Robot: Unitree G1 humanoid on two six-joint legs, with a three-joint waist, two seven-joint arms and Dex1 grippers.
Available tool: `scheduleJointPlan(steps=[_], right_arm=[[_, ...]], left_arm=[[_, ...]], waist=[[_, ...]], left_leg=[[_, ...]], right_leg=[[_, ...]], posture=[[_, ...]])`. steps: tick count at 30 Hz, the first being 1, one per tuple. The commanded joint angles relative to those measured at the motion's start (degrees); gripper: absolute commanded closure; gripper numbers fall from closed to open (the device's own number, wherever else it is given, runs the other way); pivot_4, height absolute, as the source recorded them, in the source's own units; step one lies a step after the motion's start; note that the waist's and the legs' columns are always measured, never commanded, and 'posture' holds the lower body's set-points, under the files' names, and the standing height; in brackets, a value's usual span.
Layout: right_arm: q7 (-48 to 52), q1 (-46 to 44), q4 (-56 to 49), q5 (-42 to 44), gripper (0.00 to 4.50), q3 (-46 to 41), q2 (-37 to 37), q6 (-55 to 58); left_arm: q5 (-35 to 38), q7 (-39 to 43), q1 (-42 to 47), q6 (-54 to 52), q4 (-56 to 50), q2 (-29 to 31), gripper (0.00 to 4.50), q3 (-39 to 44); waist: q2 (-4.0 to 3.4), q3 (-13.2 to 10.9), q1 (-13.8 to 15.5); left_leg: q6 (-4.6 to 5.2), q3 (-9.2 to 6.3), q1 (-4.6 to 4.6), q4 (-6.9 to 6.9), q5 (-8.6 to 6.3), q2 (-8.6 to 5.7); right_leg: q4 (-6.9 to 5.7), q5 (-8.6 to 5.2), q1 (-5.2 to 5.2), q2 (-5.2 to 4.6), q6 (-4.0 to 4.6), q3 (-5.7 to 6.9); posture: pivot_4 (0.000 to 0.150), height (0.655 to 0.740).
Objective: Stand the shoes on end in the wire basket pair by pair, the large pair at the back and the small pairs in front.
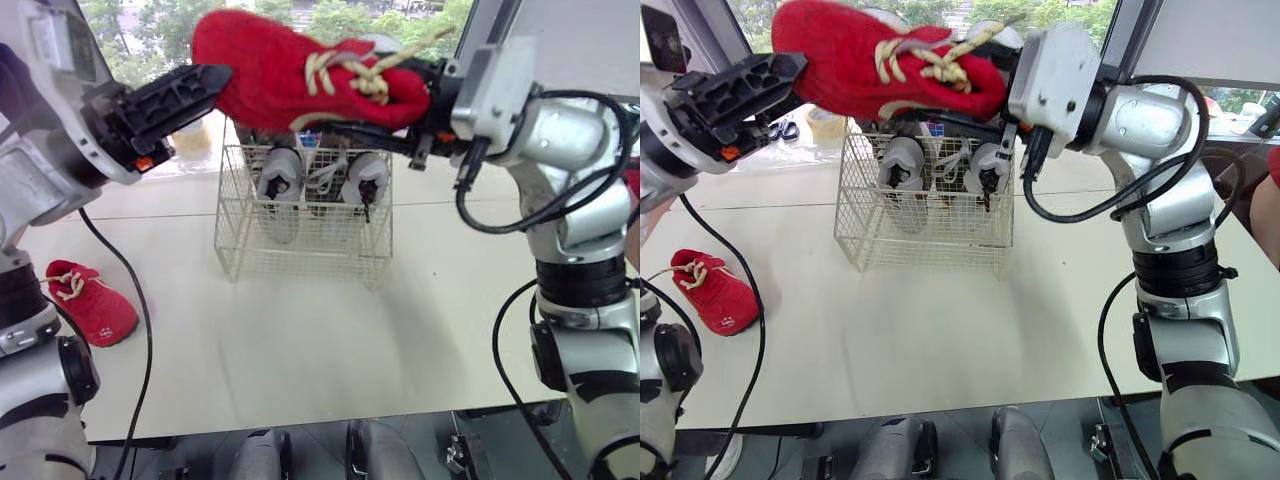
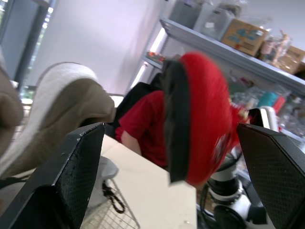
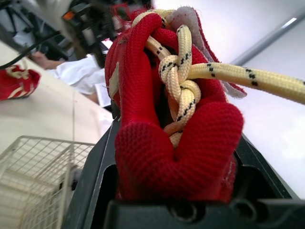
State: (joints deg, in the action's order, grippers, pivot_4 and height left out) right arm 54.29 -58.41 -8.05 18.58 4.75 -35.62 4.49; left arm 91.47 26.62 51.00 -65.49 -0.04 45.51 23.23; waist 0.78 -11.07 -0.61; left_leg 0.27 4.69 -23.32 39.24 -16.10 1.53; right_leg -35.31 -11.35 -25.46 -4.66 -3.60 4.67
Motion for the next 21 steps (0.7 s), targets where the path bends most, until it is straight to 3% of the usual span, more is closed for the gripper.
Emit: scheduleJointPlan(steps=[1, 4, 9, 11, 12, 16, 17, 18, 21], right_arm=[[-0.1, -0.5, -1.9, -2.2, 2.70, -0.4, 0.1, -3.0], [-0.2, -0.2, -2.4, -3.3, 2.70, -0.1, 0.4, -4.0], [-0.1, 0.4, -3.5, -3.8, 2.70, 0.0, 0.3, -4.0], [0.0, 0.5, -3.5, -4.0, 2.70, 0.0, 0.3, -4.1], [0.1, 0.6, -3.6, -4.1, 2.70, 0.0, 0.2, -4.2], [0.6, 1.4, -4.2, -2.6, 0.93, -0.7, -0.1, -2.2], [0.1, 1.9, -4.6, -1.6, 0.30, -1.4, -0.1, -0.6], [-0.7, 2.4, -5.1, -0.7, 0.09, -2.2, -0.2, 1.2], [-4.9, 8.5, -8.0, 10.4, 0.09, -8.8, -1.2, 17.6]], left_arm=[[0.2, 4.7, 0.8, -1.2, -1.6, 1.9, 0.00, -0.4], [-0.3, 5.3, 0.6, -1.1, -0.8, 2.1, 0.89, -0.6], [0.4, 4.1, 1.0, -0.3, -0.1, 1.1, 3.40, -0.2], [0.7, 3.4, 0.8, 0.0, -0.2, 0.6, 4.19, 0.0], [0.8, 2.9, 0.6, 0.2, -0.4, 0.4, 4.23, 0.1], [2.2, -0.4, -0.4, 1.4, -1.0, -1.1, 4.23, 1.0], [2.9, -1.5, -0.6, 2.1, -1.2, -1.7, 4.23, 1.5], [3.8, -2.8, -0.8, 2.9, -1.4, -2.2, 4.23, 2.0], [8.4, -8.9, -1.8, 7.6, -2.7, -4.6, 4.23, 5.4]], waist=[[0.00, 0.0, 0.0], [0.00, 0.0, -0.1], [0.00, 0.0, 0.0], [0.00, 0.0, 0.0], [0.00, 0.0, 0.0], [0.00, 0.0, 0.0], [0.00, 0.0, 0.0], [0.00, 0.0, 0.0], [0.01, 0.0, 0.2]], left_leg=[[0.00, 0.00, 0.00, 0.00, 0.00, 0.00], [0.00, 0.00, 0.00, 0.00, 0.00, 0.00], [0.00, 0.00, 0.00, 0.00, 0.00, 0.00], [0.00, 0.00, 0.01, 0.00, 0.00, 0.00], [0.00, 0.00, 0.00, 0.00, 0.00, 0.00], [0.00, -0.01, 0.01, 0.00, 0.00, 0.00], [0.00, -0.01, 0.01, 0.00, 0.00, 0.01], [0.00, -0.01, 0.01, 0.00, 0.00, 0.01], [0.00, -0.04, 0.00, 0.00, 0.00, 0.00]], right_leg=[[0.00, 0.00, 0.00, 0.01, 0.00, 0.00], [0.00, 0.00, -0.01, 0.02, 0.00, 0.00], [0.00, 0.00, 0.00, 0.01, 0.00, 0.00], [0.00, 0.00, 0.00, 0.01, 0.00, 0.00], [0.00, 0.00, 0.00, 0.00, 0.00, 0.00], [0.00, 0.00, 0.00, 0.00, 0.00, 0.00], [-0.01, 0.00, 0.00, 0.00, 0.00, 0.00], [-0.01, 0.00, 0.00, 0.00, 0.00, 0.00], [0.00, 0.00, 0.03, -0.04, 0.00, 0.02]], posture=[[0.150, 0.7400], [0.150, 0.7400], [0.150, 0.7400], [0.150, 0.7400], [0.150, 0.7400], [0.150, 0.7400], [0.150, 0.7400], [0.150, 0.7400], [0.150, 0.7400]])
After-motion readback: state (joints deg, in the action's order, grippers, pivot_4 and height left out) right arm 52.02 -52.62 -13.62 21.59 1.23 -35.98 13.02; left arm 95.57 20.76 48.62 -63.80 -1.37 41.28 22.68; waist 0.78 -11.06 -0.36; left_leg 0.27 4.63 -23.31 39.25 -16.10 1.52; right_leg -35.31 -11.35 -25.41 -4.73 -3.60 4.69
